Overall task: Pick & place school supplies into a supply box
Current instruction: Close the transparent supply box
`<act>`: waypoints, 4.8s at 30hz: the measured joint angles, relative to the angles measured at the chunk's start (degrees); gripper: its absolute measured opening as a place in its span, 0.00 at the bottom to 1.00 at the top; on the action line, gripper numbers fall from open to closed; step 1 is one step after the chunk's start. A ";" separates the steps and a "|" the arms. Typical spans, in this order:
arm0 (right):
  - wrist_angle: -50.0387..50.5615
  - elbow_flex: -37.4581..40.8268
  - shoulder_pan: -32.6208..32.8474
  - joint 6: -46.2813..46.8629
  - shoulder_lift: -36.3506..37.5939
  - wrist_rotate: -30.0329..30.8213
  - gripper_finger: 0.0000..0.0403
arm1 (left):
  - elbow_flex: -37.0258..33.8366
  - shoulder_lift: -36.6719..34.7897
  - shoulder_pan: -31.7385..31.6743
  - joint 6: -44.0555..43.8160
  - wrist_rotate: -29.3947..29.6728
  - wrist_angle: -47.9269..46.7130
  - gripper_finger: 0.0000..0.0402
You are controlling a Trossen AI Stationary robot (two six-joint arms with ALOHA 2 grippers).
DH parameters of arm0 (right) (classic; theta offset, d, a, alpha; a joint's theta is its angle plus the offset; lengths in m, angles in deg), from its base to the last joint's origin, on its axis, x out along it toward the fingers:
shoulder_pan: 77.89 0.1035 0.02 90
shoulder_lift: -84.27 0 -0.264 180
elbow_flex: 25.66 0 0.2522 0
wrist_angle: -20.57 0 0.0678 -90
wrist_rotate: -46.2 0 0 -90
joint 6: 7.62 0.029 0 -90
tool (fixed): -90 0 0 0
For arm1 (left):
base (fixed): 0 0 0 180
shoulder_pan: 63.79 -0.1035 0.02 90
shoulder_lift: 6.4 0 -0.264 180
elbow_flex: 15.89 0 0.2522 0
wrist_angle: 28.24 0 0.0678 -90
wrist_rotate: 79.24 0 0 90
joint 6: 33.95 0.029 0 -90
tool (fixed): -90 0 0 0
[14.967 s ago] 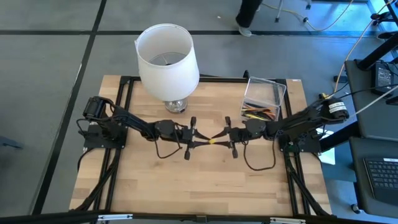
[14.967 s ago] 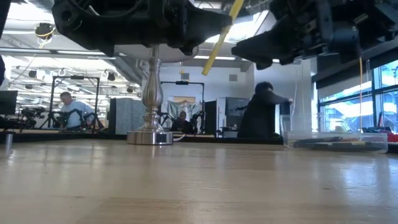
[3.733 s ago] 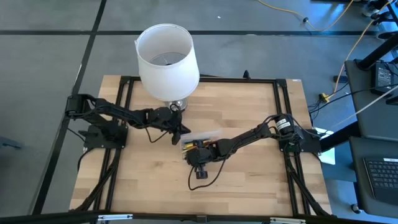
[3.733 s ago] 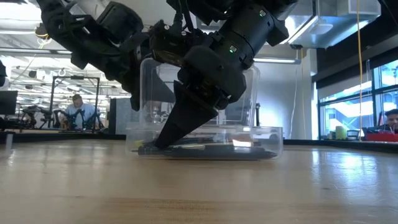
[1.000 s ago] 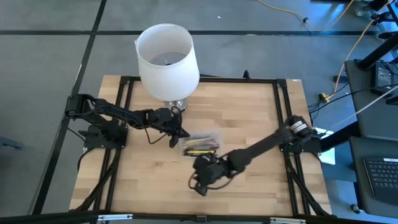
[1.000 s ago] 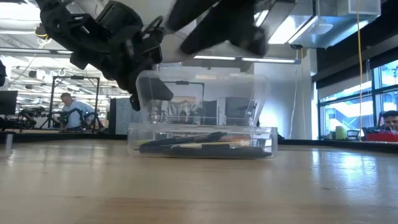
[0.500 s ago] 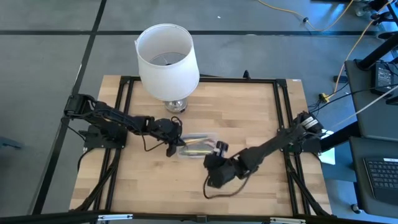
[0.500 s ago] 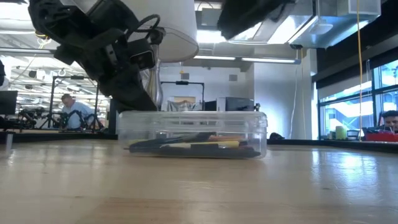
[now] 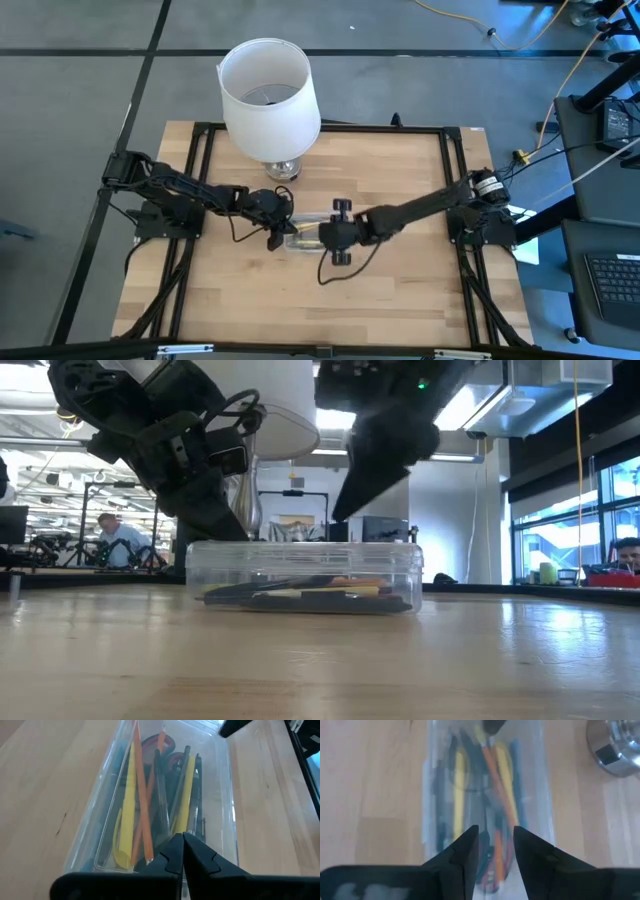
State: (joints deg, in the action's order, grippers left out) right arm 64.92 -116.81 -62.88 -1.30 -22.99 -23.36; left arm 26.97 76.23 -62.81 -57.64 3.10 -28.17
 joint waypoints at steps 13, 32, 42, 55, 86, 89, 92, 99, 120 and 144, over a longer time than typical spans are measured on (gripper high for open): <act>-6.51 4.71 -7.61 -5.59 0.00 -10.65 0.31 | -0.07 0.07 -0.32 2.16 -0.02 -0.48 0.00; -5.98 4.40 -7.69 -3.78 -2.12 -14.14 0.31 | -0.22 0.17 -1.89 1.83 0.57 -0.57 0.00; -4.98 4.44 -7.69 -3.68 -2.36 -14.40 0.31 | -0.22 0.17 -1.17 0.39 -0.30 -0.65 0.00; -4.26 4.51 -7.69 -3.40 -2.51 -14.55 0.31 | -0.28 -0.71 -0.33 0.16 -0.36 -0.54 0.01; -3.66 4.60 -7.72 -1.90 -2.51 -14.59 0.31 | 12.79 13.24 19.20 24.86 25.59 3.53 0.00; -3.64 4.60 -7.72 -1.90 -2.51 -14.62 0.31 | 16.27 16.02 20.16 24.27 26.49 1.12 0.00; -3.32 4.60 -7.72 -1.94 -2.49 -14.62 0.31 | 19.24 17.67 20.70 23.08 26.80 -1.28 0.01; -3.29 4.60 -7.72 -2.04 -2.50 -14.63 0.31 | 22.06 21.69 21.61 21.92 29.00 -4.99 0.00; -4.78 4.18 -7.72 -3.73 -4.74 -15.99 0.31 | 23.63 22.93 22.39 18.30 37.48 -5.73 0.00; -4.56 4.18 -7.37 -5.63 -4.74 -17.61 0.31 | 21.38 11.00 14.12 3.20 32.58 -27.58 0.01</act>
State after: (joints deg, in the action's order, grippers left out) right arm 60.35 -112.63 -70.25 -6.93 -27.73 -40.97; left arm 48.34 87.22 -48.69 -54.44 35.68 -55.76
